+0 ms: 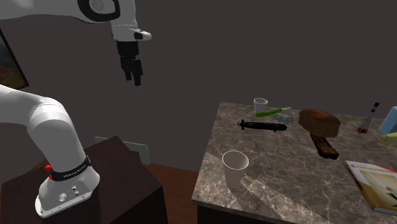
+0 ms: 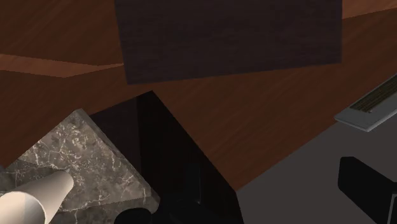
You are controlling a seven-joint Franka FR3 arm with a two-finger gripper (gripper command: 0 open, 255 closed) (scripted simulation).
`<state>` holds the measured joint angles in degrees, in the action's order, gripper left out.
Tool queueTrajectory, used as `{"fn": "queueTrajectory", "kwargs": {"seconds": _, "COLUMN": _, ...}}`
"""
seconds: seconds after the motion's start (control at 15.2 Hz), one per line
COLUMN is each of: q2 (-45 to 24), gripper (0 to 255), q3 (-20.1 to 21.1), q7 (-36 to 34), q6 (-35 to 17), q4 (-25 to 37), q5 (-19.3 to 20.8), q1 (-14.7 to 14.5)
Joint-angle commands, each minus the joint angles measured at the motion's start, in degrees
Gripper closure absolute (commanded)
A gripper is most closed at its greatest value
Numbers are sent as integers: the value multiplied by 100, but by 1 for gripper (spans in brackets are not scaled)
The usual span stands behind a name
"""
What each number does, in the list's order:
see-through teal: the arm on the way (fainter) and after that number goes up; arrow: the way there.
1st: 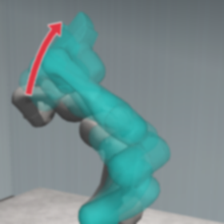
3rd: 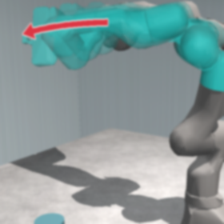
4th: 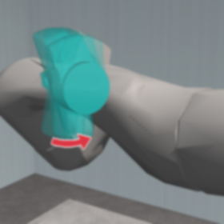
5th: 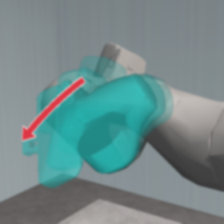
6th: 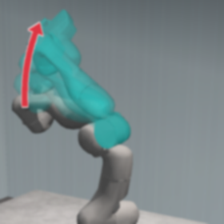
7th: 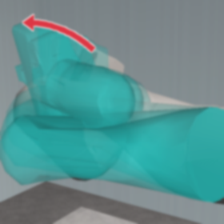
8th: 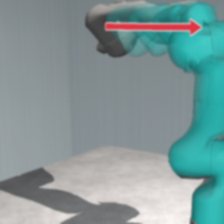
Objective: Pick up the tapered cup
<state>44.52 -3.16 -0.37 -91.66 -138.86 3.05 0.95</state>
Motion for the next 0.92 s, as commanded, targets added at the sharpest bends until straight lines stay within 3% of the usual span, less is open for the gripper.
{"fn": "queueTrajectory", "kwargs": {"seconds": 0.0, "q2": 0, "gripper": 0, "q3": 0, "q7": 0, "q6": 0, "q4": 0, "q5": 0, "q1": 0}}
{"fn": "queueTrajectory", "kwargs": {"seconds": 0.86, "q2": -1907, "gripper": 0, "q3": -1133, "q7": 1059, "q6": -1740, "q4": 165, "q5": 744, "q1": 447}}
